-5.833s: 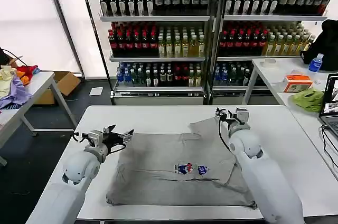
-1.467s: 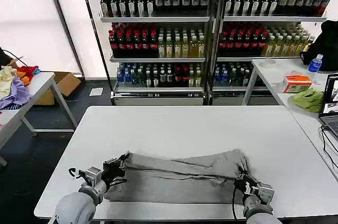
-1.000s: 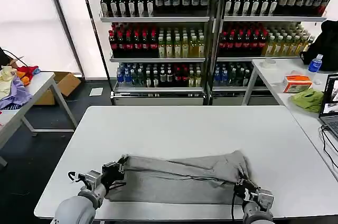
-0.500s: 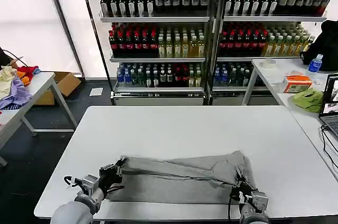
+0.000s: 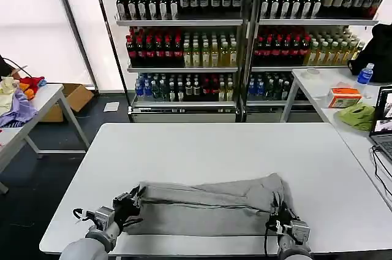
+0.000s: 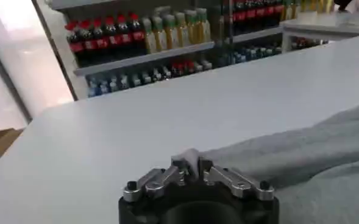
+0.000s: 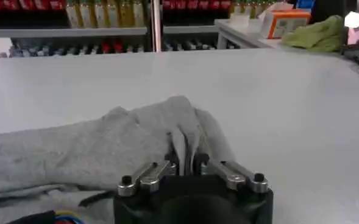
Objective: Fold and organize the clothes.
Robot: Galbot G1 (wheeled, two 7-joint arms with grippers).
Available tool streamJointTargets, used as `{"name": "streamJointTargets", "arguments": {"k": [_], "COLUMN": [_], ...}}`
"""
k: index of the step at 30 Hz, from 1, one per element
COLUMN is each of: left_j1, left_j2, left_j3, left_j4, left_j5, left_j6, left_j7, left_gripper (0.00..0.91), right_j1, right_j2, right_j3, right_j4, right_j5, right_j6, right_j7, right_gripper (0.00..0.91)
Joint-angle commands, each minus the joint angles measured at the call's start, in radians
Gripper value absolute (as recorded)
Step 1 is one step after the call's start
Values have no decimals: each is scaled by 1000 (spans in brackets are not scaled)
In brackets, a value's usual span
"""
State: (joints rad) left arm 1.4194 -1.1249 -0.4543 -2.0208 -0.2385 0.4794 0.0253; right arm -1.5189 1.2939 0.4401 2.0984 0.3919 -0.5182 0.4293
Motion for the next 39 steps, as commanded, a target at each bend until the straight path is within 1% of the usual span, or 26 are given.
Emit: {"name": "streamJointTargets", "arguments": {"k": [1,3,6,13,19,26,27,28,29,30,32,33,34,35,37,39], "left_j1": [9,7,3,4,26,28,28,27,26,26,27,27,31,34,40,49], "left_j2": [-11,-37,-76,-148,-189,-211,-211,-211,-211,-212,-213,-214,-215,-214,-213,-211], "left_j3": [-30,-41,-53,-63,-52,-44,-44,-44,-43,-43,-43,-43,-42,-41,-40,-39], "left_j4": [-130,-156,-145,-77,-25,16,22,30,34,40,57,61,68,72,79,85], "left_j5": [-3,-6,-5,-4,-11,-10,-10,-12,-11,-11,-10,-10,-8,-6,-5,0], "left_j6": [27,31,40,43,61,60,59,59,58,57,55,54,52,50,49,43], "left_j7": [-29,-38,-52,-79,-90,-84,-82,-78,-76,-74,-66,-62,-56,-51,-40,-29], "left_gripper": [907,907,907,907,907,907,826,786,715,595,464,252,181,40,0,0], "right_j1": [-24,-22,-17,-2,4,4,4,6,8,9,15,17,21,24,29,34], "right_j2": [-8,-11,-12,-16,-27,-31,-31,-31,-31,-32,-33,-33,-33,-32,-31,-31], "right_j3": [100,123,148,161,158,147,146,145,144,145,145,145,145,144,144,144], "right_j4": [254,297,332,330,325,319,317,315,314,313,309,308,304,303,300,297], "right_j5": [38,48,51,76,83,83,82,83,83,83,84,84,85,86,86,86], "right_j6": [-31,-35,-35,-34,-32,-31,-31,-31,-31,-31,-32,-32,-32,-32,-33,-34], "right_j7": [-2,-1,-2,2,3,5,5,5,5,5,5,6,8,8,10,11], "right_gripper": [907,907,907,907,907,907,907,907,907,907,907,907,907,907,907,907]}}
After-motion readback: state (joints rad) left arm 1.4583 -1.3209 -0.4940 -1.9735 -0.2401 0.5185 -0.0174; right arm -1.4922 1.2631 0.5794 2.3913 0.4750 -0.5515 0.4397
